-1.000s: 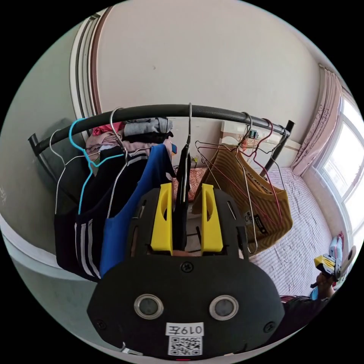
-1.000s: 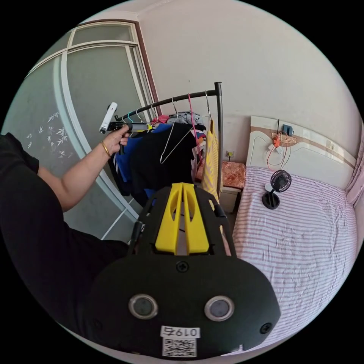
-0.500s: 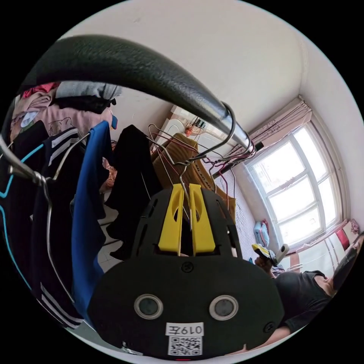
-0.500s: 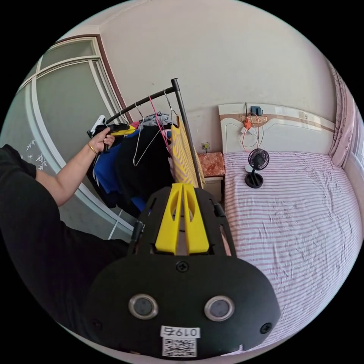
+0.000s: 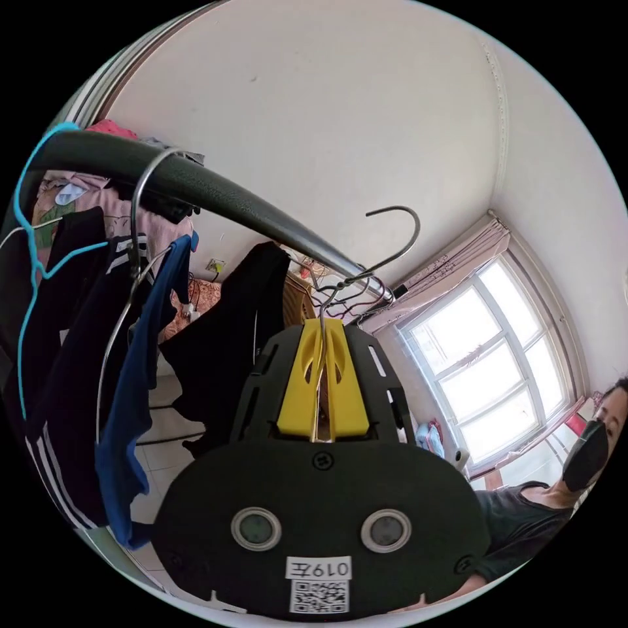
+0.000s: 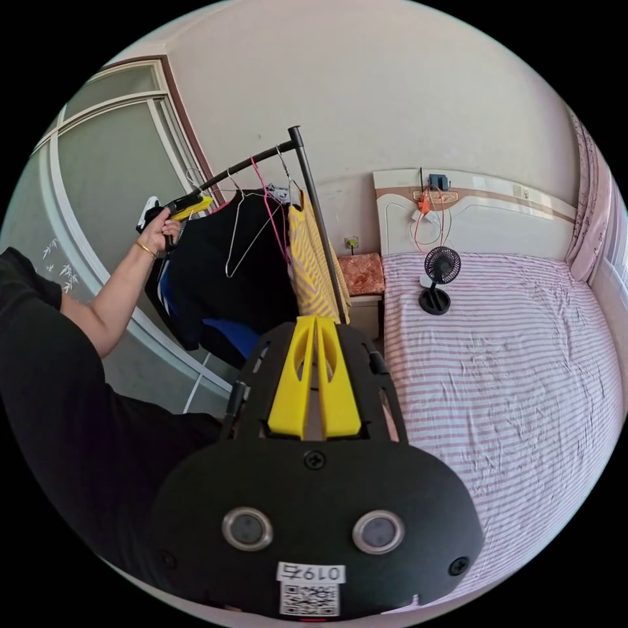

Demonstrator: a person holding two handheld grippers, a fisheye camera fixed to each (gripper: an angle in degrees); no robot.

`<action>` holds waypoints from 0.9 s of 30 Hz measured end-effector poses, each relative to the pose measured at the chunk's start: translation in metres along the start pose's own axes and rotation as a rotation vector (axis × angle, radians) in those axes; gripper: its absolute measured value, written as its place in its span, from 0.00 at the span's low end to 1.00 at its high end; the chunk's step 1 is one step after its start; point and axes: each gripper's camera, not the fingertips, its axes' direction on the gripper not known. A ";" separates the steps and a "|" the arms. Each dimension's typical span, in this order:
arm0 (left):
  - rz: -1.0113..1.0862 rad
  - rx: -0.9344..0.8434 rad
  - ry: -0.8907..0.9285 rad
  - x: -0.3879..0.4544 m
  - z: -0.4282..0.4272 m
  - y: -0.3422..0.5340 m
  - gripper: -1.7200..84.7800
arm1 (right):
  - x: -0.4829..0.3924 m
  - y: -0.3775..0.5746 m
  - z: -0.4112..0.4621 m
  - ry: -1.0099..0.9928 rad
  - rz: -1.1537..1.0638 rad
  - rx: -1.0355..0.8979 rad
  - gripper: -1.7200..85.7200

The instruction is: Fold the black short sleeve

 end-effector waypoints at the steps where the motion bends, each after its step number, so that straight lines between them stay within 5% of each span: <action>1: -0.009 0.008 -0.011 0.006 -0.007 0.005 0.03 | 0.003 0.006 -0.002 -0.005 0.005 0.006 0.01; 17: -0.168 0.319 -0.155 0.121 -0.127 0.228 0.03 | 0.042 0.177 -0.097 -0.007 0.031 0.080 0.01; 27: -0.055 0.370 0.066 0.233 -0.090 0.377 0.03 | 0.065 0.330 -0.172 -0.008 0.022 0.046 0.01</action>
